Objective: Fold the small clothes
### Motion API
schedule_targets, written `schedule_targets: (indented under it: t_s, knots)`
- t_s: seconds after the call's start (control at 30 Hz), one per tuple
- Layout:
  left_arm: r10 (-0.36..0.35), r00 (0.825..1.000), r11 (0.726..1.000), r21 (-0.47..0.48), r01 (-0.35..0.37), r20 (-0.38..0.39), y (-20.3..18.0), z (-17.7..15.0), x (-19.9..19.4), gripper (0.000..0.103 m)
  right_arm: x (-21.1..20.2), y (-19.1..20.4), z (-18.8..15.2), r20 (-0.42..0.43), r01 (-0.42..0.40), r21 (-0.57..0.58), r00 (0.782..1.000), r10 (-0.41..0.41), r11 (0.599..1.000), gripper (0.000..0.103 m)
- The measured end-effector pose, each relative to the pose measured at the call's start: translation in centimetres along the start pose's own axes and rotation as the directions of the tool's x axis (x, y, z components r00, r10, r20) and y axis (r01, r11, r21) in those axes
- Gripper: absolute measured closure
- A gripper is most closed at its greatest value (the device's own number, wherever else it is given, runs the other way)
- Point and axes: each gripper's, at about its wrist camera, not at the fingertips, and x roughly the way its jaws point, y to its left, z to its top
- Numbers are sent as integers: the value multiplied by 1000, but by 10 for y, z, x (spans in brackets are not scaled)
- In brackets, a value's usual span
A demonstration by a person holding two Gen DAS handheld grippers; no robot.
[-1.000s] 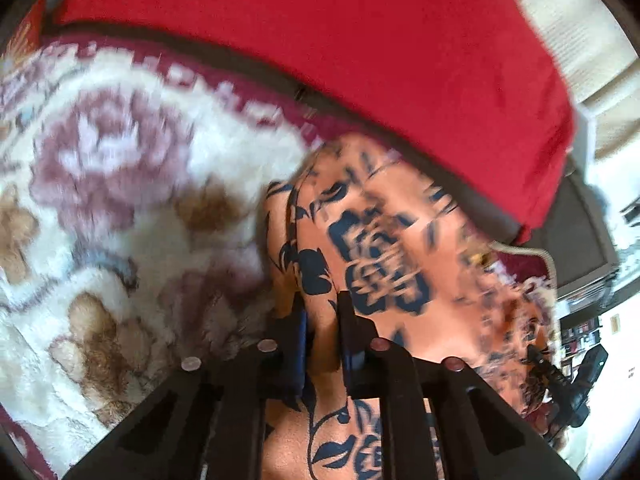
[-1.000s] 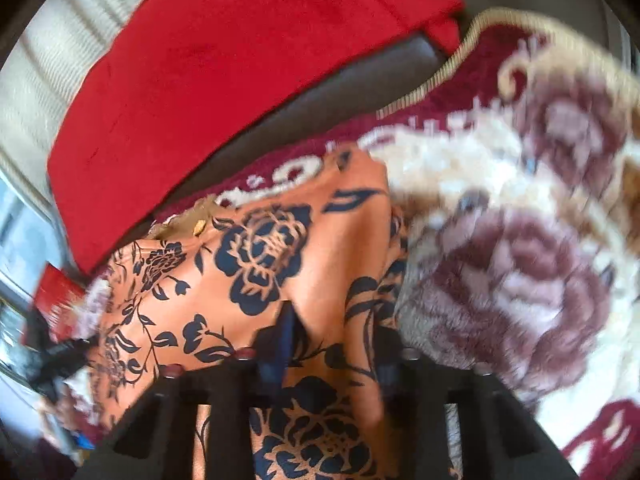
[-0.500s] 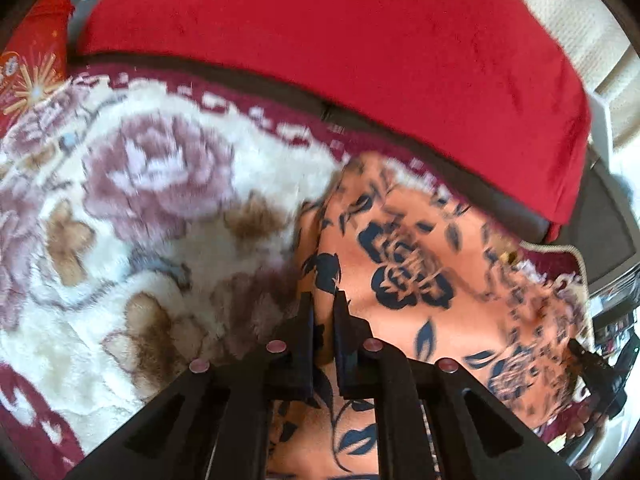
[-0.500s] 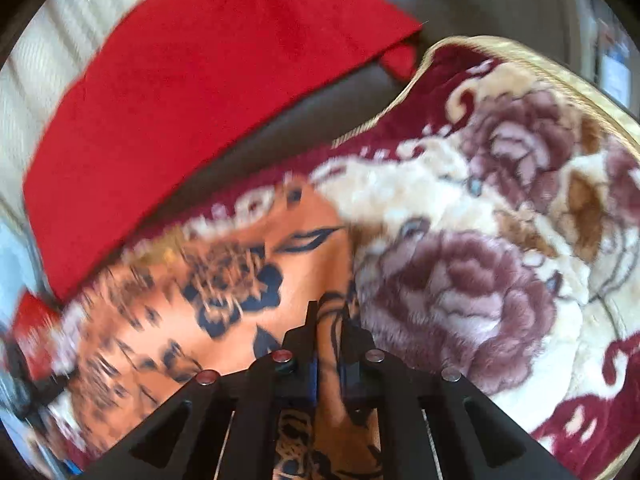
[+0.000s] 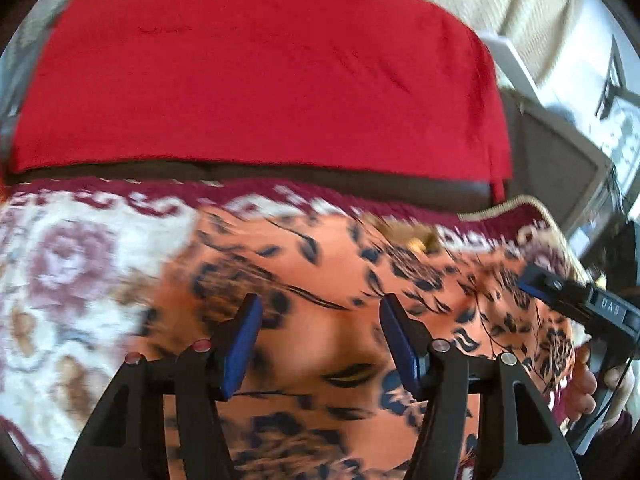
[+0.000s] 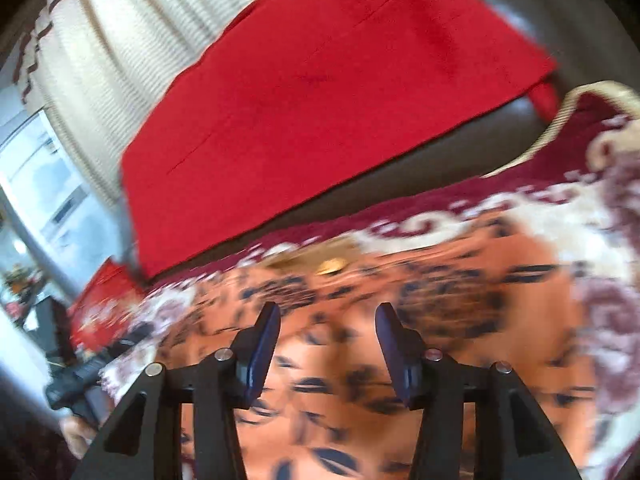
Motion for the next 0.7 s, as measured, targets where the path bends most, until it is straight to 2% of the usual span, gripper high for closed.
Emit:
schedule_targets:
  t_s: [0.07,0.13,0.2,0.27,0.37,0.47,0.57,0.7]
  knots:
    - [-4,998,1000,-1,4,-66,-7,-3,22,41,16,13,-2,-42,9,-22,999,-10,1000,53]
    - [38,993,999,14,-37,-110,-9,-6,42,41,34,17,-8,-107,59,-48,992,-64,997,58]
    - [58,993,998,40,-54,-104,-10,-9,43,41,47,7,-18,-179,124,-62,975,-133,990,64]
    - [87,989,994,74,-78,-117,-10,-13,38,41,44,-4,-32,-240,147,-71,958,-160,987,66]
    - [130,982,986,124,-113,-137,-4,-24,37,34,21,-3,-46,-219,197,-163,948,-230,967,68]
    - [155,979,979,149,-136,-130,-6,-26,38,33,21,-15,-56,-214,187,-125,954,-211,974,67]
    - [109,986,990,105,-96,-127,-3,-22,22,33,13,-7,-56,-208,207,-167,948,-240,964,68]
    - [3,997,1000,2,-3,-83,10,-25,-18,31,-19,-7,-64,-154,156,-79,974,-166,985,68]
